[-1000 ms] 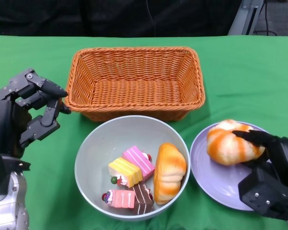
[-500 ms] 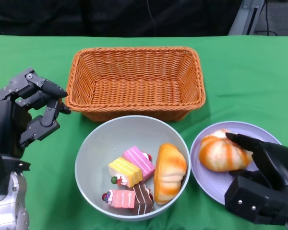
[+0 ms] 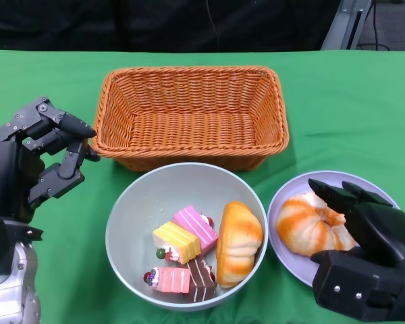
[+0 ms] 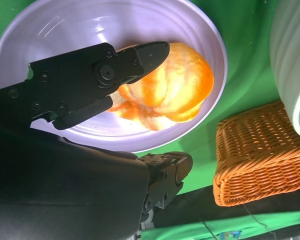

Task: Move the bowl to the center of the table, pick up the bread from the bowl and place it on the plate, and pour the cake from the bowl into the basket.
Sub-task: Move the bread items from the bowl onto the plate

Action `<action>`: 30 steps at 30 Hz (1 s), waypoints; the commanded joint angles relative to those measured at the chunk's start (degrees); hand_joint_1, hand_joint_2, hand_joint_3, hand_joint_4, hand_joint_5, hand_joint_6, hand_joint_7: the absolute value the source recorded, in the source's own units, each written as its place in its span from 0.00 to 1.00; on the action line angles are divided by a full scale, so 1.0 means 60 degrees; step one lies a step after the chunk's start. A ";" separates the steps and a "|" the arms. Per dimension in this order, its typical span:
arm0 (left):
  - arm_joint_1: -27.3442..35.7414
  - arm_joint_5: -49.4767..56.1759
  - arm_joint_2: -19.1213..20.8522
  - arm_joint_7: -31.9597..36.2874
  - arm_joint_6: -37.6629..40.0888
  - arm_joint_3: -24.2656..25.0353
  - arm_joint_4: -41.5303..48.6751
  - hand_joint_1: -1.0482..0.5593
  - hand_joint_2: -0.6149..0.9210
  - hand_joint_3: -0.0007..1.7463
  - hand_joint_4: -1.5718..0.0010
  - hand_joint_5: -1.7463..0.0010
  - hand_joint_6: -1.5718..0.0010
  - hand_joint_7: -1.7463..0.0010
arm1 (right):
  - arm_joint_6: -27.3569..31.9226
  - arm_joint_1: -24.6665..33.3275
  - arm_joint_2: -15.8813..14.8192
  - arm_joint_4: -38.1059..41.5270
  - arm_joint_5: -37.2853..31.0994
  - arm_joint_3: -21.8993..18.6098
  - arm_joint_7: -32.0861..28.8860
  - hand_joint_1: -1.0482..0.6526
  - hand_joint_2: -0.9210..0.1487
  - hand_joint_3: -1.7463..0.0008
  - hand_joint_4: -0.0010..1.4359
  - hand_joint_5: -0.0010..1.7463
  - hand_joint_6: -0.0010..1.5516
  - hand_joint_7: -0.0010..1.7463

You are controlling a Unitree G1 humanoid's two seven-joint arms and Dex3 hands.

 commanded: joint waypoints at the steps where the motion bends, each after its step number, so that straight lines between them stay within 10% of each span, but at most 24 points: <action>1: 0.0020 0.0026 0.0218 0.0043 -0.0122 0.0093 0.0091 0.60 0.86 0.47 0.49 0.15 0.47 0.30 | 0.0249 0.0158 -0.0218 -0.0458 0.0207 -0.0156 0.0436 0.22 0.03 1.00 0.00 0.00 0.09 0.00; 15: -0.0058 0.0189 0.0189 0.0089 -0.0214 0.0014 0.0244 0.59 0.85 0.48 0.48 0.14 0.47 0.29 | -0.2446 0.0640 -0.0443 -0.1966 0.0523 -0.0488 -0.0438 0.18 0.00 0.98 0.32 0.07 0.28 0.02; 30: -0.0050 0.0307 0.0065 0.0177 -0.0353 -0.0052 0.0258 0.60 0.85 0.50 0.48 0.14 0.48 0.28 | -0.3682 -0.0860 -0.1053 -0.2209 -0.0914 -0.0113 0.0148 0.16 0.03 1.00 0.36 0.03 0.32 0.01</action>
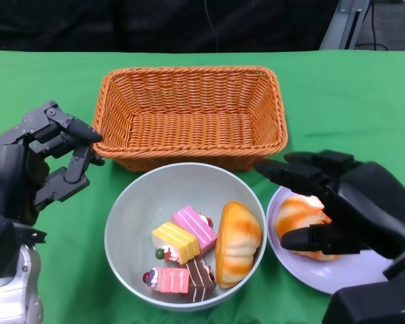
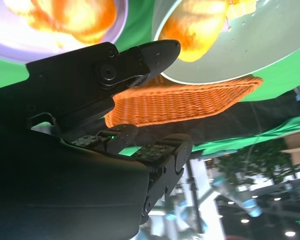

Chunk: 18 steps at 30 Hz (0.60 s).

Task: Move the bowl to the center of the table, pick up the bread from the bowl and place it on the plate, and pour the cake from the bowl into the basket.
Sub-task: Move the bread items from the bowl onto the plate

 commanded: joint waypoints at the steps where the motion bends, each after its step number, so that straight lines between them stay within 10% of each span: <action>1: -0.0030 -0.0005 0.0084 0.0117 -0.0135 0.0031 -0.0004 0.60 0.85 0.49 0.48 0.14 0.48 0.28 | -0.0283 -0.0569 -0.0226 0.0175 -0.0387 0.0166 -0.0025 0.16 0.04 1.00 0.36 0.03 0.33 0.01; 18: -0.0053 -0.0009 -0.0039 0.0166 -0.0193 -0.0061 -0.0059 0.60 0.86 0.49 0.48 0.13 0.48 0.27 | -0.0591 -0.2057 -0.0218 0.0990 -0.0887 0.1068 0.0793 0.14 0.04 0.99 0.39 0.01 0.34 0.00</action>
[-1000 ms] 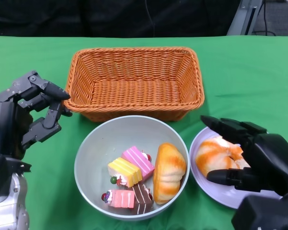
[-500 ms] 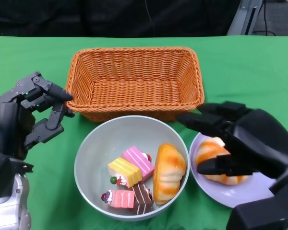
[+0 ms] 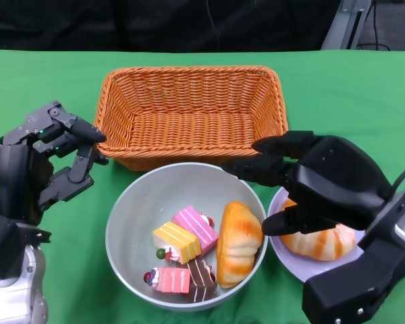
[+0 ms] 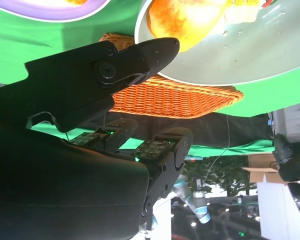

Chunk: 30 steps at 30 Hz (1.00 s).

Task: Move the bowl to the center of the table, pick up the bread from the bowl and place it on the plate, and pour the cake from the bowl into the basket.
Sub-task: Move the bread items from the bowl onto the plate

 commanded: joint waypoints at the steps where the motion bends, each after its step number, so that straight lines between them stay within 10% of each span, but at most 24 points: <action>1: -0.0045 -0.0012 0.0090 0.0105 -0.0088 0.0029 -0.0061 0.60 0.86 0.49 0.49 0.13 0.48 0.27 | -0.0010 -0.0174 -0.0180 -0.0038 0.0014 0.0136 0.0407 0.13 0.04 0.99 0.39 0.01 0.34 0.00; 30: 0.0157 0.0187 -0.0145 0.0590 0.0401 -0.0207 -0.0839 0.61 0.86 0.49 0.47 0.15 0.47 0.29 | -0.0622 -0.0842 -0.0351 0.0695 -0.0250 0.0871 0.1637 0.14 0.04 0.99 0.37 0.00 0.33 0.00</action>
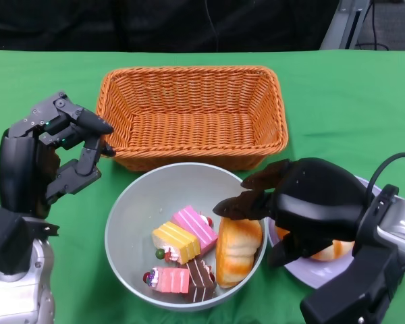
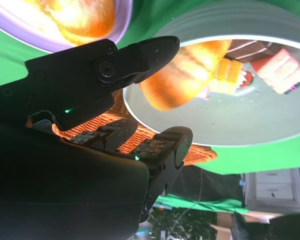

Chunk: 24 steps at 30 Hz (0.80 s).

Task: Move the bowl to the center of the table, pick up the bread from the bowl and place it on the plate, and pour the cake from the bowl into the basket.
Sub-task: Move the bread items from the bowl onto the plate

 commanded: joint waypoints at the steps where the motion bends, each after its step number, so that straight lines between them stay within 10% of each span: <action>1: 0.0137 0.0100 0.0011 0.0223 0.0022 0.0014 -0.0189 0.60 0.86 0.49 0.47 0.15 0.47 0.29 | -0.0047 -0.0341 -0.0007 0.0342 -0.0153 0.0083 -0.0196 0.14 0.04 0.99 0.37 0.00 0.33 0.00; 24: 0.0074 0.0311 -0.0065 0.0411 -0.0045 -0.0012 -0.0235 0.60 0.86 0.47 0.47 0.14 0.47 0.30 | 0.0097 -0.0779 -0.0189 0.0052 0.0313 0.0124 0.0887 0.15 0.03 1.00 0.35 0.00 0.33 0.00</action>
